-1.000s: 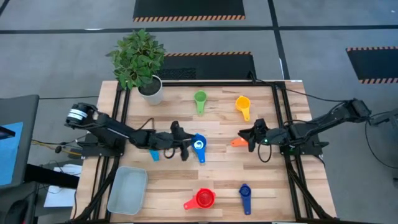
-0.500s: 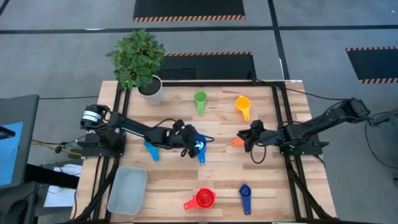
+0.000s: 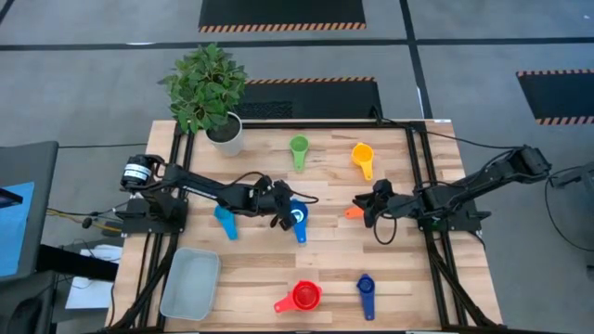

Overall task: Nest measuring cups in basket
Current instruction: Stack the blue measuring cup on the red measuring cup

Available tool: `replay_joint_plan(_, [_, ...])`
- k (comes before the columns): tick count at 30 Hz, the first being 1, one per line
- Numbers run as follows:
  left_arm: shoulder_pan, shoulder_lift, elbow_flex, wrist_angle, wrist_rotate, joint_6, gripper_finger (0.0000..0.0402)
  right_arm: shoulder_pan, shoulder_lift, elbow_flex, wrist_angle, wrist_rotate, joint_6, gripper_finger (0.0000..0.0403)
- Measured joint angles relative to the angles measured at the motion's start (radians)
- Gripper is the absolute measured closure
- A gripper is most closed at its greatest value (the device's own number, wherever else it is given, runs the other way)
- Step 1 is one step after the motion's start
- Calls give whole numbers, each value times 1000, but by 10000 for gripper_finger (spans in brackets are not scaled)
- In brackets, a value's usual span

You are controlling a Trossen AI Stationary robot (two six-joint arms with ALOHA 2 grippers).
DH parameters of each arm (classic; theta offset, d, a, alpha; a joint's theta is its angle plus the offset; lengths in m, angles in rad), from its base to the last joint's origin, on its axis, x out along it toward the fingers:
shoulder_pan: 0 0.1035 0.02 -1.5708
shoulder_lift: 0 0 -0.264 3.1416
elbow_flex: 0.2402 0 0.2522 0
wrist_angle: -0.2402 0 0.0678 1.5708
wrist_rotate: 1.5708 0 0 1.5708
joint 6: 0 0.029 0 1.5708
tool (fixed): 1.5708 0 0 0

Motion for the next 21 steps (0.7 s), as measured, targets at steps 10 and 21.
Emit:
replay_joint_plan(10, [2, 23, -16, 16, 47, -35, 305, 0, 0, 0, 38, 5, -14, 284])
replay_joint_plan(21, [12, 35, -14, 26, 104, 40, 333, 0, 0, 0, 50, 6, -27, 284])
